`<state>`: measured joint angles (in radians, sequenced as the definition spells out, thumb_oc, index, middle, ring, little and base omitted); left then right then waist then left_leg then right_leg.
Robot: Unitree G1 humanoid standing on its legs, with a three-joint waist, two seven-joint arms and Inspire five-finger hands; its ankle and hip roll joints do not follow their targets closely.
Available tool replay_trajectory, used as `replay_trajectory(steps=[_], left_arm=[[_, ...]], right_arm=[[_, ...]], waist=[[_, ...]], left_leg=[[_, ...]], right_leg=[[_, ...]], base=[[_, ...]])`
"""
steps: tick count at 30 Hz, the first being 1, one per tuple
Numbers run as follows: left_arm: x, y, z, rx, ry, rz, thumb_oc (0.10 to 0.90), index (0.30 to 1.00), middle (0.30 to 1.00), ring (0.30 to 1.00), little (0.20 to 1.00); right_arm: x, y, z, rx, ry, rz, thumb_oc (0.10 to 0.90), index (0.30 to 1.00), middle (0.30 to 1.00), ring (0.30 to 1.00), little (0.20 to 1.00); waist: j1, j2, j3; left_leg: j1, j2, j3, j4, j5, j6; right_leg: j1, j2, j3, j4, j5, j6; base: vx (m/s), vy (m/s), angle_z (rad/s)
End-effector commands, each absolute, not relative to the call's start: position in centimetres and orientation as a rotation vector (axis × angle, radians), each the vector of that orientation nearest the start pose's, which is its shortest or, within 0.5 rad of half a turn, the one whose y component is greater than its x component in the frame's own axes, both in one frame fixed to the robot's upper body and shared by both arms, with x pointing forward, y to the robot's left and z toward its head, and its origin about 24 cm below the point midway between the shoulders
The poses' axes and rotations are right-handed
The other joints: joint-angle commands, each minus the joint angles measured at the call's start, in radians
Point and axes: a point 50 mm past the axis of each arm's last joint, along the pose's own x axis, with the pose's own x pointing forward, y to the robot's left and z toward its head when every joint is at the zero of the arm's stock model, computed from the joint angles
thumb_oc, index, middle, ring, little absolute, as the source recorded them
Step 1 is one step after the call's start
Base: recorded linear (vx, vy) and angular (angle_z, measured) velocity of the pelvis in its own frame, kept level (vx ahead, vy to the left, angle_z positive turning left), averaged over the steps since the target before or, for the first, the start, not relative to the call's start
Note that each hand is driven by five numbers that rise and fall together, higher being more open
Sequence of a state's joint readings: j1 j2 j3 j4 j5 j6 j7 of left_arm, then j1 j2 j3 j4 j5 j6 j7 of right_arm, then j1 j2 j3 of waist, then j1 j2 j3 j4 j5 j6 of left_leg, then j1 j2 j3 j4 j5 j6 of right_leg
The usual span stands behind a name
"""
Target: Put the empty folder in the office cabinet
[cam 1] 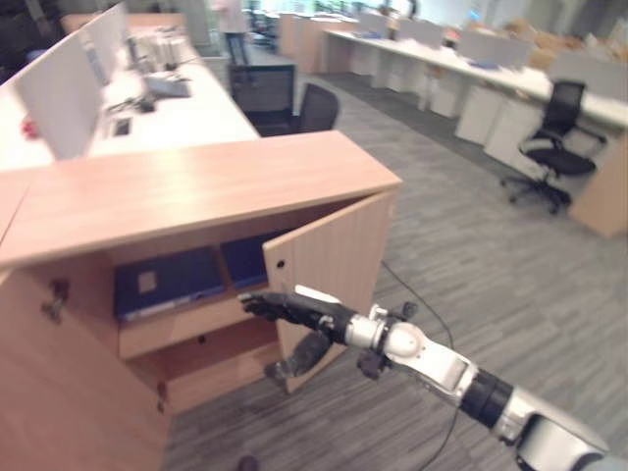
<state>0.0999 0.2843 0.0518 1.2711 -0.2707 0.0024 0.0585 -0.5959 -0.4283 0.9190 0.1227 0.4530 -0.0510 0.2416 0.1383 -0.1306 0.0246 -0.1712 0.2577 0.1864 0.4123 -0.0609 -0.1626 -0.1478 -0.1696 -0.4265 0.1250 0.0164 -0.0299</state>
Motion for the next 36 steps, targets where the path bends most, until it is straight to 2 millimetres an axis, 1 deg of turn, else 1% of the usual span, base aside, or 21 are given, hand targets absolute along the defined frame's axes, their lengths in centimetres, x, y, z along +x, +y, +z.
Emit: replay_trajectory(steps=[1,3,5,9,10,12,13,14,15,19,20,23,24,26,27,28,29,30,31,33,36], left_arm=[[3.7,25.8,-16.5,0.009,1.325,0.434,0.800,0.900,0.900,0.900,0.900],[3.2,26.0,-16.5,0.009,1.341,0.445,0.800,0.900,0.900,0.900,0.900],[1.9,26.0,-16.6,-0.002,1.391,0.471,0.800,0.900,0.900,0.900,0.900],[1.8,25.4,-16.8,-0.022,1.401,0.458,0.800,0.900,0.900,0.900,0.900],[1.9,24.7,-17.0,-0.041,1.404,0.436,0.800,0.900,0.900,0.900,0.900],[2.0,24.4,-17.0,-0.048,1.405,0.424,0.800,0.900,0.900,0.900,0.900],[1.8,24.1,-17.1,-0.046,1.413,0.406,0.800,0.900,0.900,0.900,0.900],[1.4,23.7,-17.2,-0.054,1.426,0.385,0.800,0.900,0.900,0.900,0.900],[1.3,23.8,-17.2,-0.051,1.429,0.383,0.800,0.900,0.900,0.900,0.900],[1.2,23.2,-17.3,-0.042,1.440,0.334,0.800,0.900,0.900,0.900,0.900],[0.9,22.9,-17.4,-0.032,1.452,0.307,0.800,0.900,0.900,0.900,0.900],[0.8,23.0,-17.4,0.015,1.461,0.264,0.800,0.900,0.900,0.900,0.900],[1.2,23.1,-17.3,0.042,1.456,0.242,0.800,0.900,0.900,0.900,0.900],[1.4,23.3,-17.3,0.049,1.452,0.243,0.800,0.900,0.900,0.900,0.900],[1.7,23.2,-17.3,0.039,1.448,0.244,0.800,0.900,0.900,0.900,0.900],[1.8,23.4,-17.2,0.032,1.443,0.253,0.800,0.900,0.900,0.900,0.900],[1.8,23.5,-17.2,0.037,1.443,0.249,0.800,0.900,0.900,0.900,0.900],[2.1,24.2,-17.1,0.021,1.429,0.293,0.800,0.900,0.900,0.900,0.900],[2.1,24.2,-17.1,0.025,1.428,0.291,0.800,0.900,0.900,0.900,0.900],[3.0,25.7,-16.6,0.069,1.395,0.333,0.800,0.900,0.900,0.900,0.900],[3.7,26.6,-16.3,0.118,1.376,0.334,0.800,0.900,0.900,0.900,0.900]], right_arm=[[28.4,-1.7,13.8,-0.280,-0.326,1.100,0.800,0.900,0.900,0.900,0.900],[28.4,-1.9,13.5,-0.277,-0.313,1.096,0.800,0.900,0.900,0.900,0.900],[28.5,-2.7,12.1,-0.300,-0.263,1.061,0.800,0.900,0.900,0.900,0.900],[28.5,-3.8,10.6,-0.346,-0.219,1.021,0.800,0.900,0.900,0.900,0.900],[28.5,-4.7,9.5,-0.379,-0.178,0.995,0.800,0.900,0.900,0.900,0.900],[28.5,-5.3,8.9,-0.394,-0.154,0.974,0.800,0.900,0.900,0.900,0.900],[28.5,-5.8,7.9,-0.406,-0.117,0.955,0.800,0.900,0.900,0.900,0.900],[28.2,-7.1,5.4,-0.424,-0.014,0.908,0.800,0.900,0.900,0.900,0.900],[28.2,-7.1,5.3,-0.423,-0.012,0.907,0.800,0.900,0.900,0.900,0.900],[27.2,-9.2,0.7,-0.463,0.185,0.828,0.800,0.900,0.900,0.900,0.900],[26.3,-10.5,-2.4,-0.511,0.319,0.778,0.800,0.900,0.900,0.900,0.900],[24.3,-12.4,-7.5,-0.641,0.545,0.689,0.800,0.900,0.900,0.900,0.900],[22.2,-13.9,-10.6,-0.659,0.717,0.601,0.800,0.900,0.900,0.900,0.900],[20.7,-14.7,-12.0,-0.648,0.809,0.545,0.800,0.900,0.900,0.900,0.900],[16.5,-17.2,-14.7,-0.553,1.057,0.387,0.800,0.900,0.900,0.900,0.900],[14.6,-18.3,-15.6,-0.500,1.152,0.305,0.800,0.900,0.900,0.900,0.900],[14.6,-18.3,-15.6,-0.496,1.153,0.301,0.800,0.900,0.900,0.900,0.900],[11.4,-20.5,-16.4,-0.394,1.291,0.121,0.800,0.900,0.900,0.900,0.900],[11.4,-20.5,-16.4,-0.390,1.291,0.117,0.800,0.900,0.900,0.900,0.900],[8.1,-23.3,-16.6,-0.314,1.399,-0.107,0.800,0.900,0.900,0.900,0.900],[6.4,-23.9,-16.8,-0.301,1.443,-0.142,0.800,0.900,0.900,0.900,0.900]], waist=[[0.015,0.032,0.069],[0.014,0.036,0.065],[0.010,0.049,0.051],[0.008,0.062,0.037],[0.011,0.074,0.031],[0.013,0.079,0.030],[0.010,0.087,0.025],[0.019,0.098,0.016],[0.017,0.097,0.014],[0.041,0.110,0.011],[0.051,0.115,0.010],[0.066,0.109,0.013],[0.078,0.106,0.011],[0.089,0.105,0.009],[0.106,0.110,0.000],[0.118,0.111,-0.006],[0.119,0.109,-0.007],[0.134,0.113,-0.020],[0.135,0.112,-0.020],[0.139,0.116,-0.034],[0.140,0.117,-0.040]], left_leg=[[0.071,-0.072,0.006,0.047,0.007,0.026],[0.075,-0.083,0.019,0.077,-0.029,0.036],[0.144,-0.091,0.088,0.044,-0.088,0.061],[0.194,-0.104,0.114,-0.049,-0.089,0.063],[0.219,-0.117,0.126,-0.156,-0.097,0.063],[0.222,-0.121,0.123,-0.198,-0.083,0.063],[0.232,-0.131,0.113,-0.259,-0.070,0.062],[0.254,-0.151,0.085,-0.342,-0.059,0.067],[0.259,-0.155,0.081,-0.354,-0.053,0.069],[0.248,-0.181,0.020,-0.408,-0.026,0.079],[0.247,-0.206,-0.022,-0.435,-0.017,0.096],[0.247,-0.243,-0.088,-0.475,-0.003,0.126],[0.239,-0.264,-0.119,-0.492,0.003,0.136],[0.233,-0.273,-0.133,-0.494,0.003,0.140],[0.223,-0.290,-0.161,-0.495,0.003,0.146],[0.218,-0.298,-0.177,-0.496,0.004,0.149],[0.218,-0.299,-0.182,-0.496,0.005,0.150],[0.212,-0.312,-0.204,-0.497,0.005,0.155],[0.212,-0.314,-0.208,-0.497,0.006,0.156],[0.207,-0.326,-0.224,-0.498,0.008,0.159],[0.204,-0.330,-0.231,-0.498,0.010,0.161]], right_leg=[[0.241,0.077,-0.068,-0.160,-0.090,0.045],[0.239,0.075,-0.094,-0.158,-0.090,0.046],[0.231,0.062,-0.176,-0.159,-0.087,0.048],[0.229,0.037,-0.255,-0.161,-0.074,0.057],[0.219,0.011,-0.301,-0.153,-0.058,0.070],[0.218,-0.005,-0.324,-0.148,-0.049,0.077],[0.219,-0.022,-0.348,-0.142,-0.040,0.084],[0.221,-0.044,-0.371,-0.130,-0.033,0.093],[0.223,-0.048,-0.375,-0.127,-0.033,0.096],[0.238,-0.101,-0.432,-0.100,-0.009,0.119],[0.246,-0.142,-0.460,-0.073,0.015,0.137],[0.266,-0.208,-0.510,-0.049,0.064,0.182],[0.280,-0.237,-0.538,-0.048,0.087,0.204],[0.287,-0.248,-0.553,-0.047,0.097,0.214],[0.305,-0.262,-0.583,-0.052,0.109,0.229],[0.317,-0.266,-0.601,-0.056,0.114,0.237],[0.320,-0.267,-0.606,-0.057,0.116,0.238],[0.336,-0.276,-0.627,-0.063,0.125,0.249],[0.338,-0.276,-0.631,-0.065,0.127,0.251],[0.350,-0.280,-0.645,-0.076,0.140,0.263],[0.352,-0.280,-0.646,-0.086,0.148,0.266]], base=[[-0.08,-0.097,0.29],[-0.05,0.008,0.92],[-0.06,0.053,1.42],[-0.06,0.100,1.25],[-0.10,0.169,0.75],[-0.10,0.152,0.79],[-0.11,0.254,0.89],[-0.06,0.208,0.81],[-0.07,0.199,0.83],[-0.05,0.143,0.66],[-0.06,0.271,0.81],[-0.05,0.185,0.89],[-0.06,0.152,0.43],[-0.03,0.094,0.53],[0.01,0.101,0.76],[0.01,0.098,0.61],[0.03,0.108,0.57],[0.03,0.073,0.57],[0.04,0.109,0.41],[0.02,0.112,0.30],[0.01,0.067,0.13]])
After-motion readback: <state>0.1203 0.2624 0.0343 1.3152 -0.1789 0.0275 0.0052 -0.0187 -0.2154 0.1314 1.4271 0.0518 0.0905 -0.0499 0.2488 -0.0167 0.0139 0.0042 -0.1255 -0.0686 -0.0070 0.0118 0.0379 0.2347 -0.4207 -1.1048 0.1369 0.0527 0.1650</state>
